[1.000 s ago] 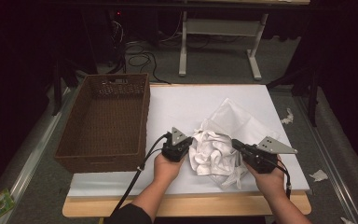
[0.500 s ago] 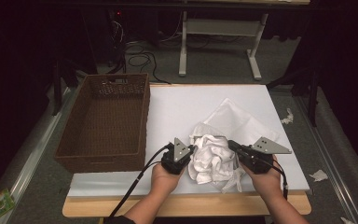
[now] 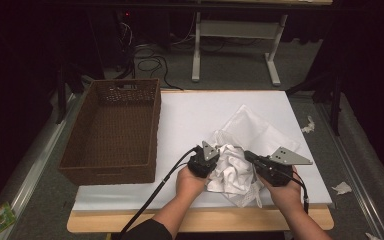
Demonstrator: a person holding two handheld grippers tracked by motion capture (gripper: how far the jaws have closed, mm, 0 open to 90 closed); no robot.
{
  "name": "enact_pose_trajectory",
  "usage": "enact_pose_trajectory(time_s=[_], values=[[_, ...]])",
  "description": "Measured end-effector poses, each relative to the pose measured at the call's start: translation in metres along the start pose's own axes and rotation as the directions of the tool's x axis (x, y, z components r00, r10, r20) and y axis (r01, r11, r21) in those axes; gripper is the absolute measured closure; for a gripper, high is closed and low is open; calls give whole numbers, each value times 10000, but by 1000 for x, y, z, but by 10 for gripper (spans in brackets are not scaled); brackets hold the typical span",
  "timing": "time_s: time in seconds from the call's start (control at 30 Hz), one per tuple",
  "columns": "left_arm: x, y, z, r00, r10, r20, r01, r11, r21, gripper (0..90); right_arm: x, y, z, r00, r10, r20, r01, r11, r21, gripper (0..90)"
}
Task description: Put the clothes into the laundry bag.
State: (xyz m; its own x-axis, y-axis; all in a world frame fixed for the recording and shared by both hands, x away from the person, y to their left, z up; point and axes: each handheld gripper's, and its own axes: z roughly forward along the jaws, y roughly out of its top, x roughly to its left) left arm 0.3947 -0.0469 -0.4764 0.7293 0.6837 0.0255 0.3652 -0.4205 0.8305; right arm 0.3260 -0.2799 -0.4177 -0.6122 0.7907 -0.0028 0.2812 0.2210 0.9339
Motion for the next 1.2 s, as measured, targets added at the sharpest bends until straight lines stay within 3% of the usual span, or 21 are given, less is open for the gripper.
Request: enact_pose_trajectory(time_s=[0.07, 0.17, 0.23, 0.3, 0.43, 0.5, 0.57, 0.7, 0.83, 0.97, 1.07, 1.2], values=[[1, 0, -4, 9999, -120, -55, 119, 9999, -67, 715, 0, 0, -1, 10000, 39, -7, -39, 10000, 4, 894], [2, -2, -15, 9987, -1, -515, -21, 9990, -436, 591, -1, 0, -2, 10000, 74, -26, -74, 10000, -19, 894], [2, -2, -22, 9964, 64, -842, -130, 9969, -776, 520, -1, 0, -1, 10000, 55, -5, -55, 10000, -13, 894], [4, -2, -27, 9958, 55, -909, -155, 9939, -1091, 500, 0, 0, -1, 10000, 32, 12, -32, 10000, -2, 894], [9, 2, -24, 9970, -43, -774, -51, 9926, -1211, 568, 1, 0, 0, 10000, -20, 0, 20, 10000, 0, 894], [13, 2, -16, 9990, -353, -256, 329, 9956, -876, 621, 1, 0, 0, 10000, -21, 2, 21, 10000, 6, 894], [16, 2, -9, 9972, -731, 185, 740, 9959, -517, 691, 0, 0, 0, 10000, 33, 10, -34, 10000, 20, 894], [20, 2, -11, 9931, -1114, 372, 1133, 9920, -547, 872, 0, -1, 0, 10000, 95, -19, -95, 10000, 27, 894], [15, 3, -25, 9948, -908, 454, 950, 9904, -1002, 883, -1, -1, 0, 10000, 44, -21, -44, 10000, 17, 894], [0, 5, -41, 9944, -491, 934, 627, 9869, -1485, 883, 0, -1, 1, 10000, 86, -11, -86, 10000, 23, 894], [-9, 4, -43, 9883, -485, 1449, 716, 9847, -1588, 883, 1, 0, 3, 9999, 132, 26, -132, 9999, 56, 894], [-14, 4, -36, 9857, -516, 1605, 759, 9858, -1495, 883, 2, 1, 5, 9998, 181, -9, -181, 9998, 28, 894]])
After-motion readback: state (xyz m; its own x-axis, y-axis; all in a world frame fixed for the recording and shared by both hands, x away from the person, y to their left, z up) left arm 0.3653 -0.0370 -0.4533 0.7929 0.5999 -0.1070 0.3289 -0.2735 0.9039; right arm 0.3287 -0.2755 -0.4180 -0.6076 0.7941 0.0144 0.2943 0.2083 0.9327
